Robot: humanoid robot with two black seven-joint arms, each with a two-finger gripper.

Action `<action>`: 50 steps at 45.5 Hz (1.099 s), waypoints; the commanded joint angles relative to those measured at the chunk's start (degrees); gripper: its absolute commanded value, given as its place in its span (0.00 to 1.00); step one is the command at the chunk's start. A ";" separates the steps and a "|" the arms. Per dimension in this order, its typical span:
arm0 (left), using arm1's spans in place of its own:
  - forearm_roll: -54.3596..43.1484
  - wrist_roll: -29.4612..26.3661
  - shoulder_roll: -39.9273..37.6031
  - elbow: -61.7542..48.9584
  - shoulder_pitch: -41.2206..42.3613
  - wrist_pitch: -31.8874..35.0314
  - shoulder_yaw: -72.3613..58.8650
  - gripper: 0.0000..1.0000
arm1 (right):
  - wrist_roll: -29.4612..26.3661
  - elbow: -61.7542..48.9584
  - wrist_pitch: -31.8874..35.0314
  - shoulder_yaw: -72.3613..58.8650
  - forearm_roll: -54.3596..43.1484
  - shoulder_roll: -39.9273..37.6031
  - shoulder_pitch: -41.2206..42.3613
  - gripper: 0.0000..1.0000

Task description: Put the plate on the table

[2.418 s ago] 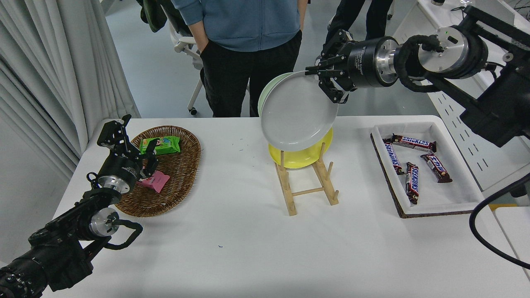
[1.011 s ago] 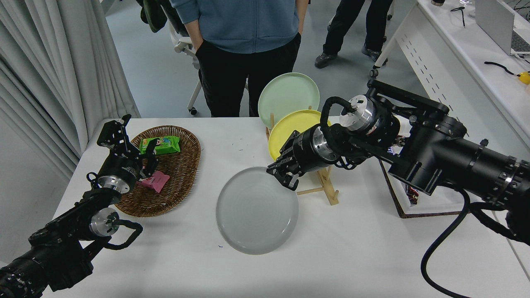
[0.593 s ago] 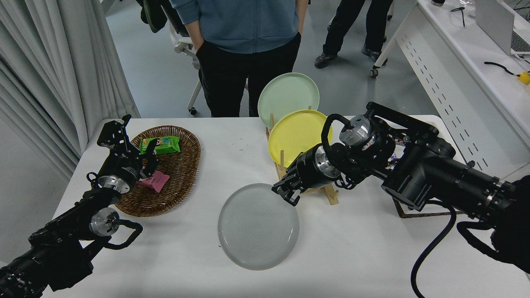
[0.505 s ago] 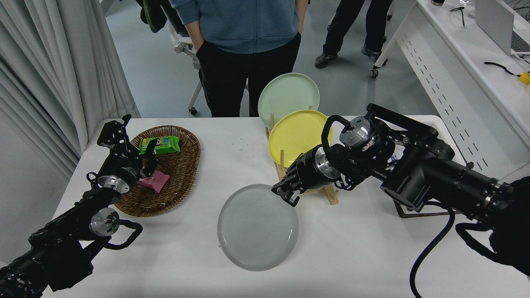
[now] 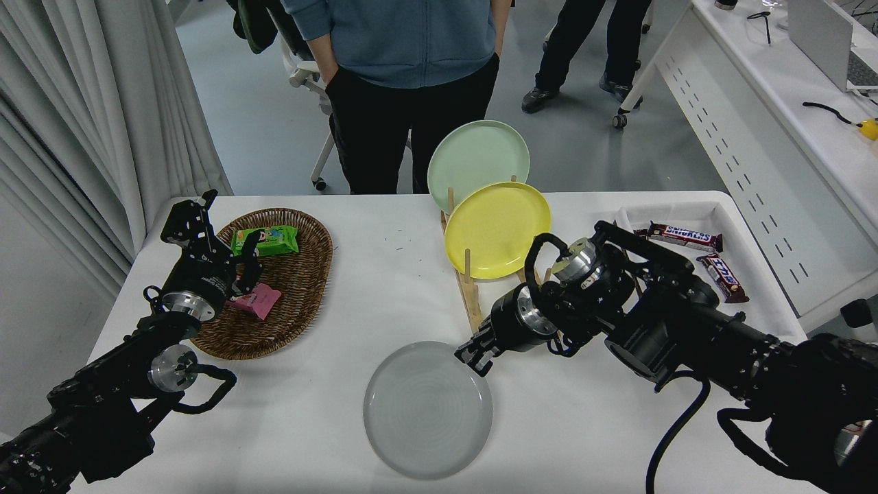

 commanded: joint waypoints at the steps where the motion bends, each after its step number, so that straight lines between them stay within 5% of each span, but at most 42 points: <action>1: 0.00 -0.02 0.00 0.00 0.00 0.00 0.01 1.00 | -0.47 -3.11 -0.01 0.04 -2.21 0.97 -1.26 0.00; 43: 0.00 -0.02 0.00 0.00 0.00 0.00 0.01 1.00 | -0.39 -3.64 -0.01 3.30 -2.38 1.32 -0.82 0.00; 48: 0.00 -0.02 0.00 0.00 0.00 0.00 0.01 1.00 | -0.39 -3.64 -0.01 3.65 -2.38 1.32 -0.90 0.13; 50: 0.00 -0.02 0.00 0.00 0.00 0.00 0.01 1.00 | -0.39 -3.55 -0.01 3.65 -2.38 1.32 -0.90 0.37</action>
